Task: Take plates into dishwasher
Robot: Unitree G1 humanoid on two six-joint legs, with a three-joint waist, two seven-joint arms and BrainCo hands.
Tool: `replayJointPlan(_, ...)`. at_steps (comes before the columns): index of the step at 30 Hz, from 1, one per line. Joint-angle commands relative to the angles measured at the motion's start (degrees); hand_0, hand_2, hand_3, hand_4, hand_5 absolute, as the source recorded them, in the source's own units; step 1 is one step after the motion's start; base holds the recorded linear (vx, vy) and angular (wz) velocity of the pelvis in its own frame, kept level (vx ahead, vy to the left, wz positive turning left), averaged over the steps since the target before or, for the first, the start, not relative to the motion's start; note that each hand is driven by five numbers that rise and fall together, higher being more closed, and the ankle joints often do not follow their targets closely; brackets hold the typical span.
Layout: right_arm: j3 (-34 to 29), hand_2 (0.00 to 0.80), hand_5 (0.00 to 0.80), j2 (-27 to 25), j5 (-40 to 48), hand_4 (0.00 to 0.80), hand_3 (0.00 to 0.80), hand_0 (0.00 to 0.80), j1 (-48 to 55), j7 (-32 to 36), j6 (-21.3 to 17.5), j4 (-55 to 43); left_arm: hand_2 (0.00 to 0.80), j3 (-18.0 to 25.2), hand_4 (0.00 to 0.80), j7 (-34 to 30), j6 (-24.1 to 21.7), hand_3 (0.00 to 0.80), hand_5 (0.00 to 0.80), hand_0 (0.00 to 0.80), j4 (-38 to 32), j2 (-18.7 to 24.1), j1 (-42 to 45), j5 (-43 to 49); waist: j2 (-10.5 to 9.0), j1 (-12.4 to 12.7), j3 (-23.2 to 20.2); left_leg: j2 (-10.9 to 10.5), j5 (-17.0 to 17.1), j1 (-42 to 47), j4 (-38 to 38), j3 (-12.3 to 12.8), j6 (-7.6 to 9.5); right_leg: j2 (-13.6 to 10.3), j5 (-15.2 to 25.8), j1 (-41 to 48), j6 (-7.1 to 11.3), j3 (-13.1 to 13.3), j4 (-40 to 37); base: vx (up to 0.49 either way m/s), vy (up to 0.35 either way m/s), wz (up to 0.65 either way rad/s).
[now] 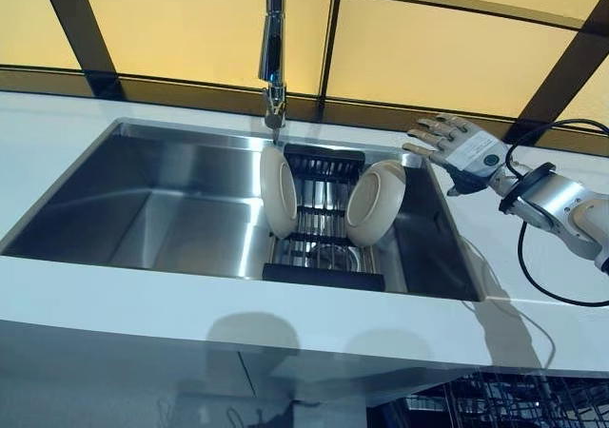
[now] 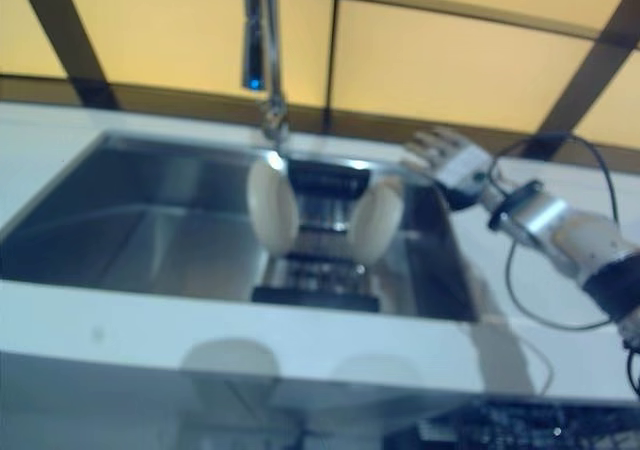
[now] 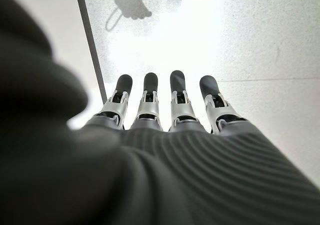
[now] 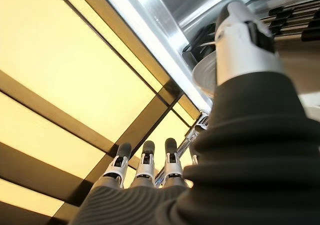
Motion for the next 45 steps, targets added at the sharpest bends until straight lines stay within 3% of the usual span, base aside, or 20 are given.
replayJointPlan(1,-1.45,0.0,0.0,-1.9,0.64,0.0,0.0,0.0,-1.11,-2.07,2.37,-2.21,0.0,-0.96,0.0,-0.1,-0.23,0.0,0.0,0.0,0.72,0.3,-0.34,-0.77,-1.02,1.71,-0.63,2.01,-2.76,1.91,-0.17,1.84,-1.88,-4.1,6.13,-4.21,6.48,0.92,0.52,0.0,0.0,0.0)
replayJointPlan(45,0.1,0.0,0.0,0.93,0.04,0.0,0.0,0.0,-3.57,-0.46,3.78,-5.87,0.0,-2.09,0.0,-1.03,-0.97,0.0,0.0,0.0,0.12,-0.66,-0.42,-2.28,0.34,2.76,1.67,1.52,-2.13,0.25,-0.17,1.35,-2.06,-4.55,6.16,-5.69,6.29,-0.36,0.74,-0.001,0.0,0.01)
